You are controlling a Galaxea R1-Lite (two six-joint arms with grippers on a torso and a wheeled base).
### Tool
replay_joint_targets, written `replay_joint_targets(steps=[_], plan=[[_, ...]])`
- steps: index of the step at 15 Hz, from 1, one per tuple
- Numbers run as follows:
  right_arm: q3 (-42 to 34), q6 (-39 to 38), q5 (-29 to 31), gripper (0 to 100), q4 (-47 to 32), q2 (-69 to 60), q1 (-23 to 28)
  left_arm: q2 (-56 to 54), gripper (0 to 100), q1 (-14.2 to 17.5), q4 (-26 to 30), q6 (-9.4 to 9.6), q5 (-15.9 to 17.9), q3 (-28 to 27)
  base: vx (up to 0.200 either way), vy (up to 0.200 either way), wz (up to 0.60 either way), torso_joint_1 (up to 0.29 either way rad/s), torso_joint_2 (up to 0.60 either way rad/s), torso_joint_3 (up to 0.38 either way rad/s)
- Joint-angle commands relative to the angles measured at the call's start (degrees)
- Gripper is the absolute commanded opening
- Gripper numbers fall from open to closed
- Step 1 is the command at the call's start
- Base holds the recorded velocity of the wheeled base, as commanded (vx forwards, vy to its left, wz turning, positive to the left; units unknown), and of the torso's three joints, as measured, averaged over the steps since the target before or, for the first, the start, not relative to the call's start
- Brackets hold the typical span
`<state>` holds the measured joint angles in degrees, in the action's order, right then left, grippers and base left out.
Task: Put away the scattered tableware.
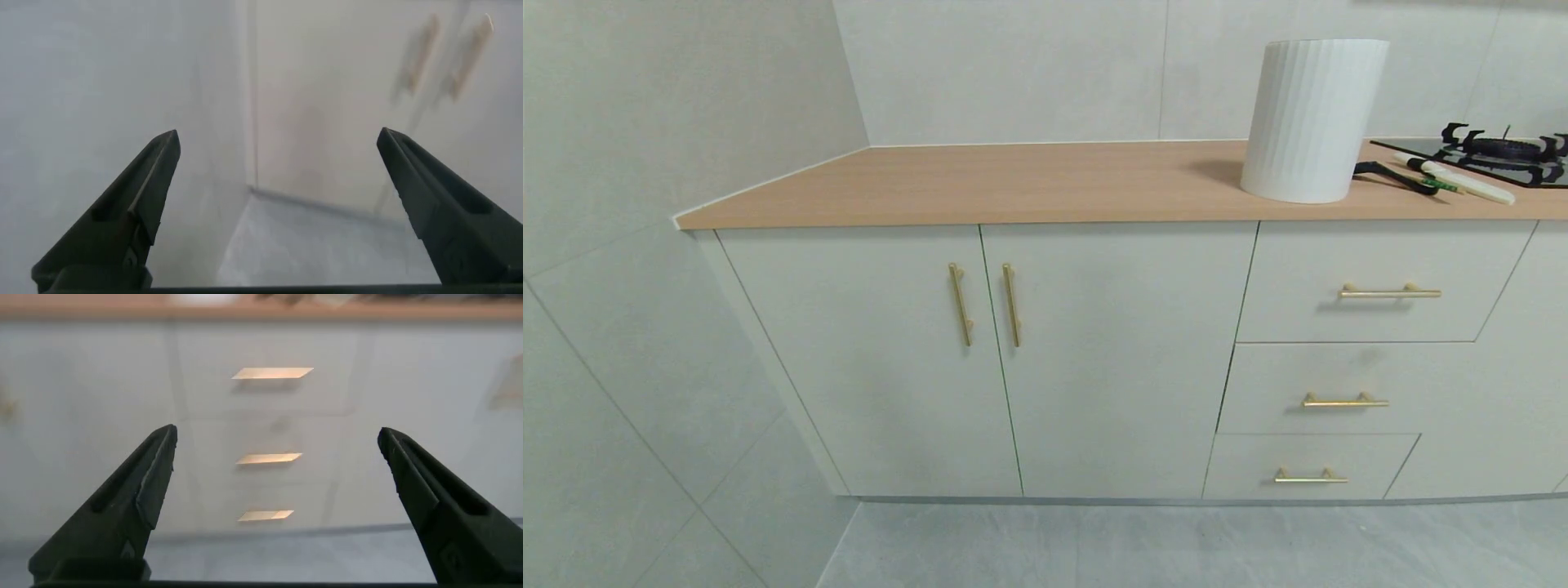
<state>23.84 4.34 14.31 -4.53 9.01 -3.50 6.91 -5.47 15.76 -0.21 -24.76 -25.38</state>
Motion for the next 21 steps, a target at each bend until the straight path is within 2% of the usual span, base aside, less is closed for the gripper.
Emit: replay_joint_targets(steps=[1, 2, 4, 5, 6, 7, 8, 9, 10, 11, 15, 21], plan=[[-2.14, 0.05, -0.43, 100, -1.09, -9.01, 3.15, -5.42, 100, 4.59, 0.41, 0.73, 2.52, 1.65, 0.0, 0.0, 0.0, 0.0, 0.0, 0.0], [-3.63, -0.38, -0.34, 100, -0.91, -9.01, 3.15, -6.82, 100, 5.39, 0.41, 1.0, 4.98, 3.5, 0.0, 0.0, 0.0, 0.0, 0.0, 0.0], [-6.18, -3.37, -1.39, 100, -1.0, -9.01, 3.15, -6.91, 100, 5.39, -0.21, 0.03, 4.98, 7.1, 0.0, 0.0, 0.0, 0.0, 0.0, 0.0], [-10.05, -3.55, -3.59, 100, -0.91, -9.01, 3.15, -6.91, 100, 5.39, -1.7, 0.21, 5.25, 10.97, 0.0, 0.0, 0.0, 0.0, 0.0, 0.0], [-14.79, -3.55, -5.61, 100, -0.47, -9.01, 3.15, -6.82, 100, 5.39, -7.24, 1.09, 6.74, 17.03, 0.0, 0.0, 0.0, 0.0, 0.0, 0.0], [-16.55, -3.55, -6.4, 100, 0.67, -9.01, 3.15, -6.91, 100, 5.39, -11.54, 1.0, 8.68, 20.37, 0.0, 0.0, 0.0, 0.0, 0.0, 0.0], [-19.19, -3.29, -9.21, 100, 3.66, -9.01, 3.15, -6.82, 100, 5.39, -19.89, 0.3, 13.95, 25.38, 0.0, 0.0, 0.0, 0.0, 0.0, 0.0], [-19.89, -3.2, -10.36, 100, 4.53, -9.01, 3.15, -6.91, 100, 5.39, -19.63, -0.23, 15.18, 25.38, 0.0, 0.0, 0.0, 0.0, 0.0, 0.0], [-22.35, -3.29, -12.47, 100, 6.03, -9.01, 3.15, -6.91, 100, 5.39, -17.43, -1.55, 16.41, 25.38, 0.0, 0.0, 0.0, 0.0, 0.0, 0.0], [-23.49, -3.46, -12.73, 100, 6.29, -9.01, 3.15, -6.82, 100, 5.39, -17.34, -1.46, 17.46, 25.38, 0.0, 0.0, 0.0, 0.0, 0.0, 0.0], [-23.76, -3.46, -15.19, 100, 4.36, -9.01, 3.15, -6.82, 100, 5.39, -15.85, 1.35, 24.5, 25.38, 0.0, 0.0, 0.0, 0.0, 0.0, 0.0], [-23.84, -3.72, -15.1, 100, 4.53, -9.01, 3.15, -6.82, 100, 5.39, -15.85, 0.73, 24.41, 25.38, 0.0, 0.0, 0.0, 0.0, 0.0, 0.0]])
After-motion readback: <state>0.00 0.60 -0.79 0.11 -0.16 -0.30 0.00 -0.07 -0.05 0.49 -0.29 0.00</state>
